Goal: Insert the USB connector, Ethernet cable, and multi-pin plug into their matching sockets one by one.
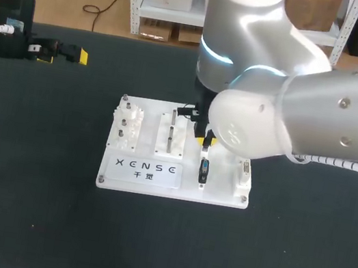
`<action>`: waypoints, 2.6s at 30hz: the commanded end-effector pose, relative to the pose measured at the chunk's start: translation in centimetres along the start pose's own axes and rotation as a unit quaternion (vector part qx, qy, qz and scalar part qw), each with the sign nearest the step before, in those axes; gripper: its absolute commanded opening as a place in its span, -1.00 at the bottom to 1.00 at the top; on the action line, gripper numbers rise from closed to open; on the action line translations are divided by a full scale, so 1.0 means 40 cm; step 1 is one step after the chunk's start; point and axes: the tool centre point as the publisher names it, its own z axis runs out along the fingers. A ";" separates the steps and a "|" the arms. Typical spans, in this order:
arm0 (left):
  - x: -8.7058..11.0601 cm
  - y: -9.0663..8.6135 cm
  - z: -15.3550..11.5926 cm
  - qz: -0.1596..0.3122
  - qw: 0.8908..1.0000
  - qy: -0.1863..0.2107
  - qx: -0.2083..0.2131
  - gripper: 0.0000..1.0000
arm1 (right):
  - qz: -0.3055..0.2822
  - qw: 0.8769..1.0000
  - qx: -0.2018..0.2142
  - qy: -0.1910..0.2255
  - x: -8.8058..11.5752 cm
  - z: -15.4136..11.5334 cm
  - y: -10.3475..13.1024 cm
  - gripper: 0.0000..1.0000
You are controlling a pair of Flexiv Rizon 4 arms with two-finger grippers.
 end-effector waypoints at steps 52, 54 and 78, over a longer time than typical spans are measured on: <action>0.000 0.000 0.000 0.000 1.000 0.000 0.000 1.00 | 0.060 0.998 0.023 -0.019 0.036 -0.047 -0.193 -1.00; 0.000 0.000 0.000 0.000 1.000 0.000 0.000 1.00 | 0.060 0.998 0.023 -0.017 0.035 -0.044 -0.191 -1.00; 0.000 0.000 0.000 0.000 1.000 0.000 0.000 1.00 | 0.065 0.997 0.026 -0.012 0.029 -0.025 -0.192 -1.00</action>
